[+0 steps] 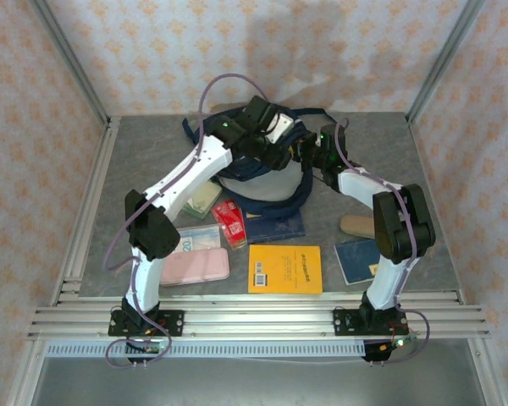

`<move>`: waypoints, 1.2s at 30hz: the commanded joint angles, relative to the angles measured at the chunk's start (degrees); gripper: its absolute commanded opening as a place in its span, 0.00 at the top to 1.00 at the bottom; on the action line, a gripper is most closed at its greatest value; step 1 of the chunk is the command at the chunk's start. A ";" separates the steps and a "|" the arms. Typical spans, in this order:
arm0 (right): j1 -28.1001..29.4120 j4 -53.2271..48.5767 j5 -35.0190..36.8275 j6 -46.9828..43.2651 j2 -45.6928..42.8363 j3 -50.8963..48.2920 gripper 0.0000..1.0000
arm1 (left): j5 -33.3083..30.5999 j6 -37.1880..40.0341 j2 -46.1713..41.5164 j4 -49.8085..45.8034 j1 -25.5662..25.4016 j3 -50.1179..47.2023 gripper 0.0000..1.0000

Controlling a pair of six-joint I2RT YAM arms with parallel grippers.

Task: Pack books, pencil case, and school supplies into a backpack

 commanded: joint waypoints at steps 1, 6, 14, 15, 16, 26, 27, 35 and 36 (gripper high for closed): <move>-0.08 4.87 -0.96 0.62 -0.06 2.18 0.88 | -6.87 4.14 3.73 -0.90 -1.08 1.33 0.33; -0.07 5.34 -1.18 1.32 -0.06 2.72 0.92 | -21.05 5.06 6.76 2.10 -2.43 1.75 0.39; -0.16 -9.01 1.50 -9.75 -6.79 3.16 0.89 | -21.72 2.73 6.30 6.97 -0.61 2.73 1.00; -0.19 -15.33 2.49 -13.58 -8.75 4.13 0.81 | -19.97 1.47 6.25 6.90 0.24 3.32 1.00; -0.16 -21.18 3.84 -17.25 -10.30 5.09 0.71 | -18.22 -0.06 5.97 7.08 1.15 3.50 1.00; -0.92 -67.96 38.37 -25.12 -28.12 5.29 0.12 | -5.67 -6.45 2.67 9.20 6.41 5.14 1.00; -1.09 -71.34 40.63 -21.30 -28.79 4.31 0.09 | -4.93 -6.47 2.93 8.59 6.47 6.27 1.00; -7.35 -75.91 33.90 -3.10 -27.66 -8.25 0.01 | 1.12 -9.81 1.63 9.02 7.77 6.49 1.00; -8.13 -73.96 32.92 -1.54 -27.67 -10.08 0.01 | 1.67 -9.96 1.35 9.14 7.82 6.15 1.00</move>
